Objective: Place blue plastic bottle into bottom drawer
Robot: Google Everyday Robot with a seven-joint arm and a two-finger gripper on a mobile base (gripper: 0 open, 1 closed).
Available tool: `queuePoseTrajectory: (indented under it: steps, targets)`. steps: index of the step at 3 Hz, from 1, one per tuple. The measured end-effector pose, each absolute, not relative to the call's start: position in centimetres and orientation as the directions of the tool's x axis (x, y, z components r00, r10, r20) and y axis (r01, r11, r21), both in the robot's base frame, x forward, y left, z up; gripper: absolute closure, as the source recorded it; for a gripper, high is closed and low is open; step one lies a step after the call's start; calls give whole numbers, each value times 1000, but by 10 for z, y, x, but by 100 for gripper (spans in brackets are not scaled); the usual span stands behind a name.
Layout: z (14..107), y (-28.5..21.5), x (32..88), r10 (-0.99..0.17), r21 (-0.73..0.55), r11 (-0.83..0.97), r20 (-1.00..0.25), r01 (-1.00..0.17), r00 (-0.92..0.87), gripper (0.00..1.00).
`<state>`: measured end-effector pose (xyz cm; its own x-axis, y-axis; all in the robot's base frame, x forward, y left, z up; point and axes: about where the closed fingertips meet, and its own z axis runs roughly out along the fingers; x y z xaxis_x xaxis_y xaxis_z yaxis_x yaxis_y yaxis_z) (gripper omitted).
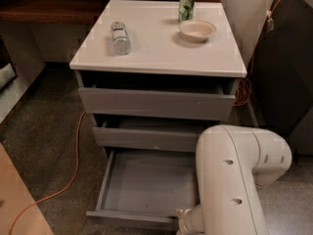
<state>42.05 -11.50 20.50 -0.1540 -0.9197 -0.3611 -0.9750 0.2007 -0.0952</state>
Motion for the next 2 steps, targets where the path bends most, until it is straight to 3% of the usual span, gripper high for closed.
queuePoseTrajectory:
  steps: [2]
  targets:
    - [287,-74,376,-899,-148,67,-438,-987,4,0]
